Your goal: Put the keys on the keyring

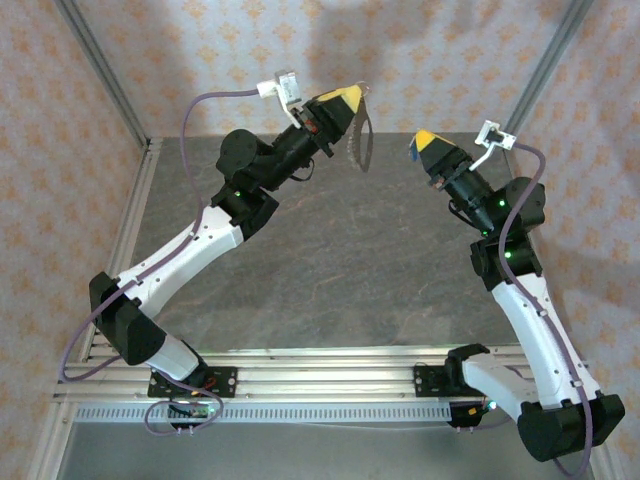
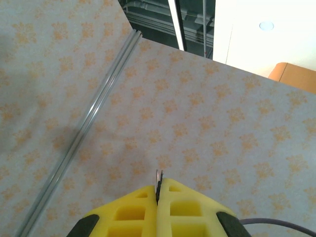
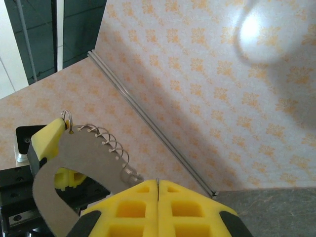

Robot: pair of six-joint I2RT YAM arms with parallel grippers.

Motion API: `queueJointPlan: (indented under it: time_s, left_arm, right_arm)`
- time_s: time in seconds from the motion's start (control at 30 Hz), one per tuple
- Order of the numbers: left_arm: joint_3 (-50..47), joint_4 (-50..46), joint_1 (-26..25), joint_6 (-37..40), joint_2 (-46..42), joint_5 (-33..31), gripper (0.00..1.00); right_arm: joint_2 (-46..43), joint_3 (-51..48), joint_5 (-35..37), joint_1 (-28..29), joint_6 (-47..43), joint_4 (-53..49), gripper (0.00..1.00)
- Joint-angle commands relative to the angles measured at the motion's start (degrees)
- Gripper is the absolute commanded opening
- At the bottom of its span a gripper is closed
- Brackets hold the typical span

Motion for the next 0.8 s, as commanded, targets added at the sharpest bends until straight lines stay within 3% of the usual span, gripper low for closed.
queueJointPlan:
  time_s: [0.0,0.33,0.5,0.63,0.77]
  left_arm:
    - [1.3,4.5,-0.8,-2.7,0.4,-0.9,0.00]
    - [2.7,4.0,-0.7,0.9,1.5,5.0,0.00]
    - [4.0,-4.3,-1.1,15.9,0.6,12.2,0.00]
    - [3.9,-14.0,-1.3,29.5,-1.7,10.9,0.00]
    - [3.9,-18.8,-1.4,37.1,-3.1,9.7,0.00]
  right_arm:
    - [-1.1,1.1,0.5,0.4,-1.2,2.3,0.00]
    - [-0.8,1.0,1.0,0.4,-1.5,1.7,0.00]
    - [-0.8,1.1,1.1,0.4,-2.1,0.6,0.00]
    - [-1.1,1.2,1.2,0.4,-2.8,-0.9,0.00]
    - [-1.4,0.8,1.3,0.4,-2.9,-1.5,0.00]
